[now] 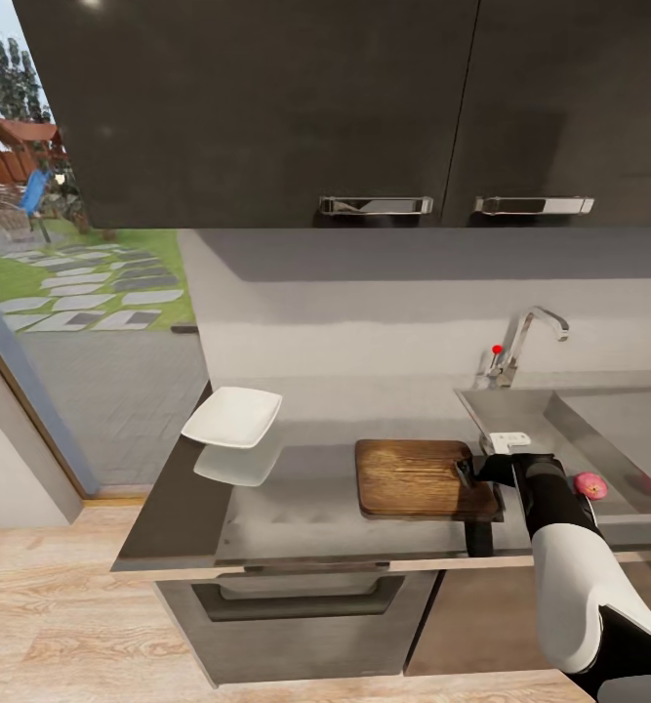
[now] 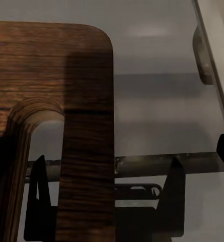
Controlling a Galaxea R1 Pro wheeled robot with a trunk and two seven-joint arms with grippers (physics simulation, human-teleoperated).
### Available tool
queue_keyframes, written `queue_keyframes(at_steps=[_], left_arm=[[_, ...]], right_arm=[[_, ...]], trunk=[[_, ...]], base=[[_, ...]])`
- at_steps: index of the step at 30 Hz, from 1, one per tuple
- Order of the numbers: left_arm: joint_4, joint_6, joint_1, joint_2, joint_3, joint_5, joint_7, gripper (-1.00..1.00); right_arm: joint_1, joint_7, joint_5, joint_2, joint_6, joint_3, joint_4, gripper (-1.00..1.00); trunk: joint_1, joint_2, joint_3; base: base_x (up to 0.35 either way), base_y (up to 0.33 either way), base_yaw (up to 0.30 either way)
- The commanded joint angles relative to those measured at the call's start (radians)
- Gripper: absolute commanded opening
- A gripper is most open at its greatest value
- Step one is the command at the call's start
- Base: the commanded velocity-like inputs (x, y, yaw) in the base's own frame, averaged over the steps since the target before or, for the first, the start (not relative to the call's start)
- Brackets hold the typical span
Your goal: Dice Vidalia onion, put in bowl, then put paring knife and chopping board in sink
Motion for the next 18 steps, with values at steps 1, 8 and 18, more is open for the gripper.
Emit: queue_keyframes(at_steps=[1,8,18], left_arm=[[-0.001,-0.002,0.0,0.0,0.0,0.0,0.0,1.0],[-0.001,-0.002,0.0,0.0,0.0,0.0,0.0,1.0],[-0.001,-0.002,0.0,0.0,0.0,0.0,0.0,1.0]], right_arm=[[-0.001,0.01,0.01,0.001,0.001,-0.004,-0.002,1.0],[-0.001,0.01,0.01,0.001,0.001,-0.004,-0.002,1.0],[-0.001,0.01,0.01,0.001,0.001,-0.004,-0.002,1.0]], trunk=[[0.0,-0.001,-0.001],[0.0,-0.001,0.002],[0.0,-0.001,0.017]], base=[[0.0,0.0,0.0],[0.0,0.0,0.0],[0.0,0.0,0.0]])
